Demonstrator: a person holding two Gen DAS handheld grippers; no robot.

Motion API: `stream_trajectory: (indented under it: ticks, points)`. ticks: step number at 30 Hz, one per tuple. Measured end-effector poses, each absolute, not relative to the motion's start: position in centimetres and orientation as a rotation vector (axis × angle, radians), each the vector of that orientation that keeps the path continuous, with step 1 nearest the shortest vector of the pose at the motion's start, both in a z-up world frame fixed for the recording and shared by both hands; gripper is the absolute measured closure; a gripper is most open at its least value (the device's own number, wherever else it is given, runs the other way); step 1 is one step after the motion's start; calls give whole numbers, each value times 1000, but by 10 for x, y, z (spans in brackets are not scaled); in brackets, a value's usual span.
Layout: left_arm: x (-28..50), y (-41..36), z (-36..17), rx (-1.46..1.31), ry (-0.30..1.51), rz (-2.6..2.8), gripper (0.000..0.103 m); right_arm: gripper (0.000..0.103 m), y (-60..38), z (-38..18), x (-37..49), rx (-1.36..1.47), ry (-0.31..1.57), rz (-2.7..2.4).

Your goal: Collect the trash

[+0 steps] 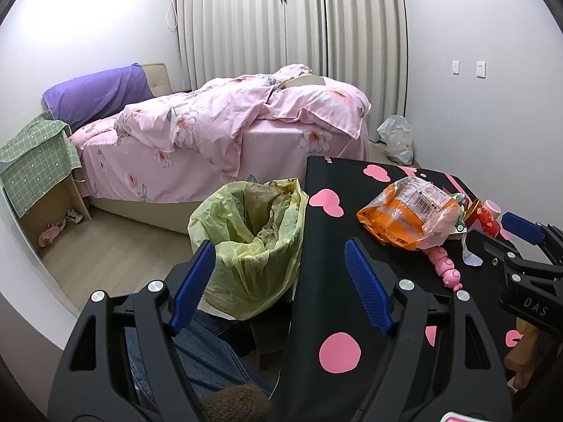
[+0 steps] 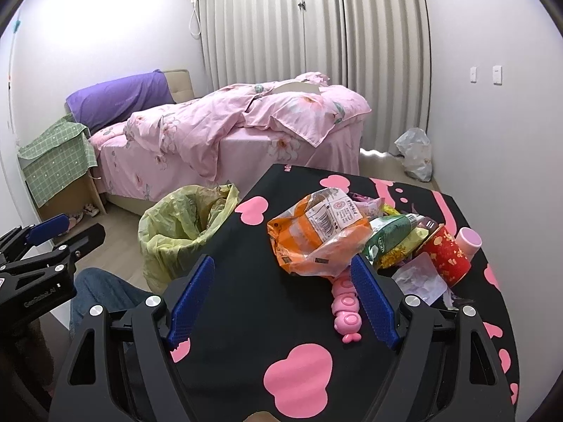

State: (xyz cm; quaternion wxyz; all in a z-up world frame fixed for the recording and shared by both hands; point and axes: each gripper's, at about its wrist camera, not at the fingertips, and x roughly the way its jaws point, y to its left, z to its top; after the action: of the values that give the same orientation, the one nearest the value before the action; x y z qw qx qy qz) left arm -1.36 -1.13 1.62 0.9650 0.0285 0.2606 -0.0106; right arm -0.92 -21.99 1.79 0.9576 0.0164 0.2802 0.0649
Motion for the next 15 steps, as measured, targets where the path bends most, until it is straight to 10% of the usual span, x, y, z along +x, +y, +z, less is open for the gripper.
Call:
stream_trajectory:
  ticks: [15]
  points:
    - [-13, -9, 10, 53, 546, -12, 31, 27, -220, 14, -7, 32, 580, 136]
